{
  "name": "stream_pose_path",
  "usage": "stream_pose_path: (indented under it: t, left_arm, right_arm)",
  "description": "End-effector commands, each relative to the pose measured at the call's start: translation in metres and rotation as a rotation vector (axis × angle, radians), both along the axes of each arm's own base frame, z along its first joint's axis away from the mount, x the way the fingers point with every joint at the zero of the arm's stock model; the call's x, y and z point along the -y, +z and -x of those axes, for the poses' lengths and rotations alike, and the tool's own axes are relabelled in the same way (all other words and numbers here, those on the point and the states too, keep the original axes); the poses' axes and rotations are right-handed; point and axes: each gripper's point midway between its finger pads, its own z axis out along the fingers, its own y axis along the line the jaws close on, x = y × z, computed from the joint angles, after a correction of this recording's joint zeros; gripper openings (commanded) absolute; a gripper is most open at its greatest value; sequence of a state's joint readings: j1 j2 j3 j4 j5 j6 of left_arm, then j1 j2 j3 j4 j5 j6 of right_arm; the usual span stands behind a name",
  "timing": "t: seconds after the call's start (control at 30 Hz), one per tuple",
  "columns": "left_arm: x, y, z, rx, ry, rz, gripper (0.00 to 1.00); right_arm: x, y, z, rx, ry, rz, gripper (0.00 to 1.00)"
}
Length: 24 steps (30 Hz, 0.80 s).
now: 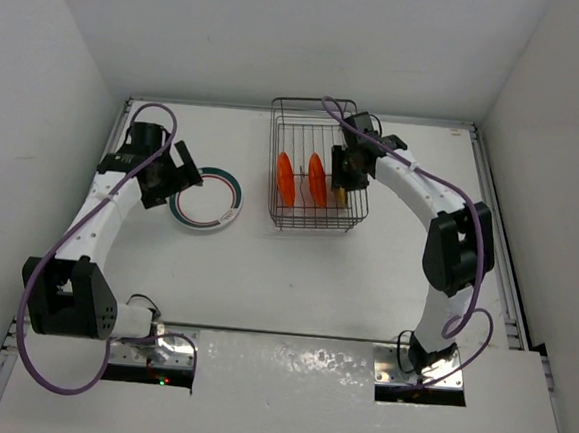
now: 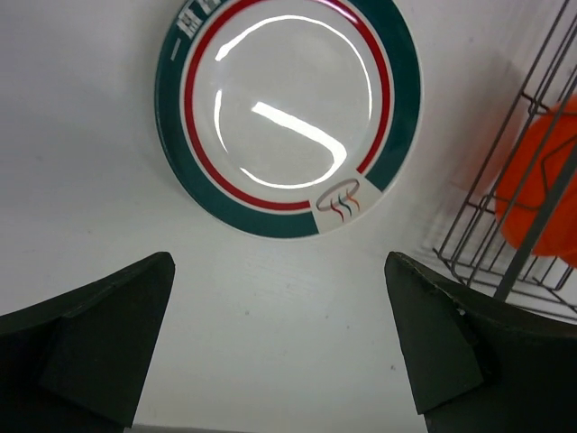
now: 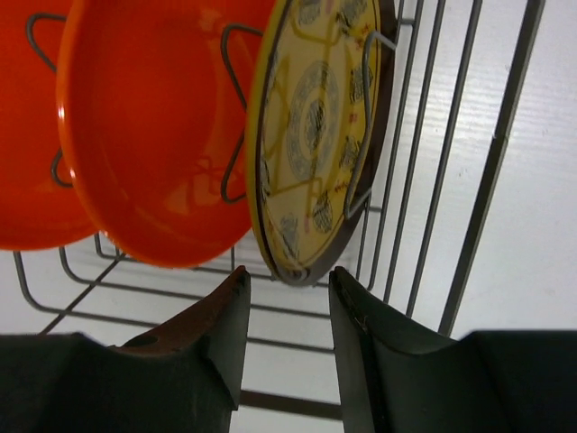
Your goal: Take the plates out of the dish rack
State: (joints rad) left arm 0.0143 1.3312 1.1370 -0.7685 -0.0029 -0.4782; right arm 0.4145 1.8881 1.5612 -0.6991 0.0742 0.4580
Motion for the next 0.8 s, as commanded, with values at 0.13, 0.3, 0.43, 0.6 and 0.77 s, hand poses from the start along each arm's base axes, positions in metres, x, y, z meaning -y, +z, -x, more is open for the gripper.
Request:
stream_pose_path:
  t: [0.13, 0.3, 0.43, 0.6, 0.77]
  left_arm:
    - [0.032, 0.012, 0.006, 0.023, -0.148, 0.064, 1.00]
    - [0.033, 0.018, 0.005, 0.033, -0.167, 0.049, 1.00]
    - [0.033, 0.018, 0.005, 0.033, -0.167, 0.049, 1.00]
    - [0.036, 0.025, -0.004, 0.052, -0.166, 0.067, 1.00]
    - [0.041, 0.042, -0.019, 0.087, -0.174, 0.088, 1.00]
  right_arm:
    - [-0.019, 0.006, -0.045, 0.130, 0.066, -0.025, 0.15]
    - [-0.021, 0.025, -0.047, 0.192, 0.061, -0.055, 0.00]
    - [-0.023, 0.064, -0.045, 0.266, 0.041, -0.107, 0.00]
    - [-0.019, 0.127, -0.038, 0.365, 0.015, -0.162, 0.00]
    - [0.020, 0.191, -0.027, 0.472, -0.081, -0.068, 0.00]
